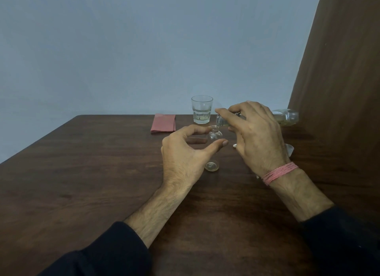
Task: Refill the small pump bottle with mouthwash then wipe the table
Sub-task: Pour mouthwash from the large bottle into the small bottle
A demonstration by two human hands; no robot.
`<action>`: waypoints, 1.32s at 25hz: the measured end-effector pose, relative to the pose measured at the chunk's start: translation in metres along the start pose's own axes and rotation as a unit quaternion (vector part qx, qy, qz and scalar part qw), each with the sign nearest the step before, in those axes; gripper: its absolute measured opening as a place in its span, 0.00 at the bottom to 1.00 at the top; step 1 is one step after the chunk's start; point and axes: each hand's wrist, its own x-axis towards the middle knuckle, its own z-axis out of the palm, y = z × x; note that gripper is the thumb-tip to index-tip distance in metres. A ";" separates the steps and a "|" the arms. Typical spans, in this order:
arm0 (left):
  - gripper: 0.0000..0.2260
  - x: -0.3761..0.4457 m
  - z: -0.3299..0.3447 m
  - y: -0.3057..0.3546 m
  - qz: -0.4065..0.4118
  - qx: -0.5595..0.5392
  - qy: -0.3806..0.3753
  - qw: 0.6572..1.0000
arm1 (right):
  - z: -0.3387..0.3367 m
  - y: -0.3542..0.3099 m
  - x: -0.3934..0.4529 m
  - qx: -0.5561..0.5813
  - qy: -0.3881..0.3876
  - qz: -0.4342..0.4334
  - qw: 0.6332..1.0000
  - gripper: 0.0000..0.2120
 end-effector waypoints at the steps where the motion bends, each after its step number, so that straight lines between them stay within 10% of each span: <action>1: 0.20 0.000 0.000 0.000 0.000 0.001 0.001 1.000 | 0.000 0.000 0.000 0.000 -0.001 0.000 1.000 0.34; 33: 0.21 0.000 0.000 0.000 0.002 0.009 0.003 1.000 | -0.002 -0.001 0.001 -0.002 -0.005 0.003 1.000 0.35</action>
